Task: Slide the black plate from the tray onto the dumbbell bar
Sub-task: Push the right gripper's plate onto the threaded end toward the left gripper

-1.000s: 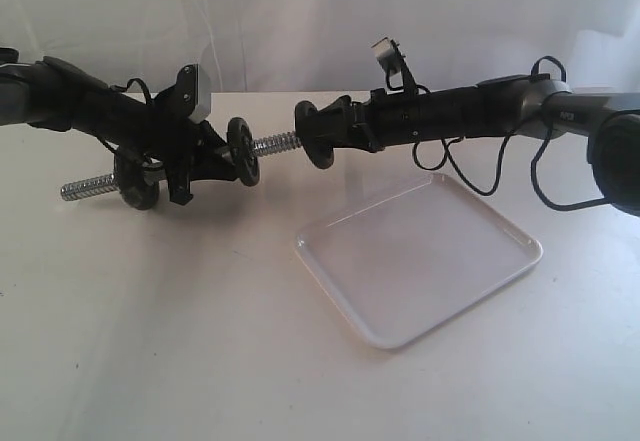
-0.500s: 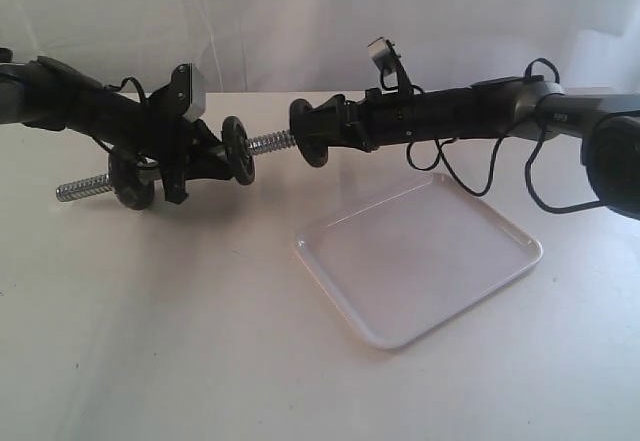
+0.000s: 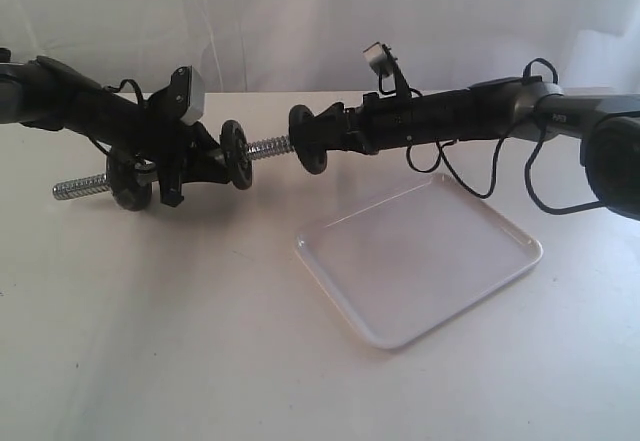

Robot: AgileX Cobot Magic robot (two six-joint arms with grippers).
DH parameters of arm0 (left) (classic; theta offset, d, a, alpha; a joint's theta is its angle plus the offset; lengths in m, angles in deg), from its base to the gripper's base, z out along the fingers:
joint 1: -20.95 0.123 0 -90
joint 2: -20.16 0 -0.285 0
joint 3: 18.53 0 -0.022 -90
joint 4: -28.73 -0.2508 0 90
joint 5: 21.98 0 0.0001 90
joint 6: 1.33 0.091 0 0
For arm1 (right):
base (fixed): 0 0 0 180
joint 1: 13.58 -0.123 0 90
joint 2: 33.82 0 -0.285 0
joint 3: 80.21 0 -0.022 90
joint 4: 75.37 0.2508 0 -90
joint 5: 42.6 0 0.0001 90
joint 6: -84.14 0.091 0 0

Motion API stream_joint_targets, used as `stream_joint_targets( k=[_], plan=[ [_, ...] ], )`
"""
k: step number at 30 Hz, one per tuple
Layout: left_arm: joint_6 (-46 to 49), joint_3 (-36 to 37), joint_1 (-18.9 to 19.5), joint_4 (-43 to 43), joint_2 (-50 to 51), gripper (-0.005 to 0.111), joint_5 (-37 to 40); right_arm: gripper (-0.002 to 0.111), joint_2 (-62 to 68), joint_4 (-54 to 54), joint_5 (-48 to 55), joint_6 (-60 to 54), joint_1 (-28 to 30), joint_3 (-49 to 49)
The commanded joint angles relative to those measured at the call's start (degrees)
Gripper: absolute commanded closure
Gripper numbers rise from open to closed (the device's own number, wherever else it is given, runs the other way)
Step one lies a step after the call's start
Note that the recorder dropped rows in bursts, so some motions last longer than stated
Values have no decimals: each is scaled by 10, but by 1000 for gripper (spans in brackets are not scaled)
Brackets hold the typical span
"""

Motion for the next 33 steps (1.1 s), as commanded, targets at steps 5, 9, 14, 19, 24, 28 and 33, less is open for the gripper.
stream_joint_targets(
  k=[5, 9, 14, 19, 24, 28, 33],
  plan=[
    [0, -9, -11, 201, -65, 107, 83, 108, -10, 10, 27, -54, 0, -2],
    [2, -9, -11, 208, -65, 107, 89, 108, -8, 35, 27, 2, -8, -2],
    [5, -9, -11, 210, -65, 107, 90, 108, -8, 59, 27, 104, -17, -2],
    [7, -9, -11, 211, -65, 107, 92, 108, -8, 61, 27, 146, -23, -2],
    [12, -9, -11, 226, -65, 107, 94, 108, -8, 59, 27, 154, -30, -2],
    [17, -9, -11, 239, -65, 107, 102, 108, -8, 58, 27, 144, -36, -2],
    [17, -9, -11, 250, -65, 107, 108, 108, -8, 64, 27, 138, -43, -2]
  ],
)
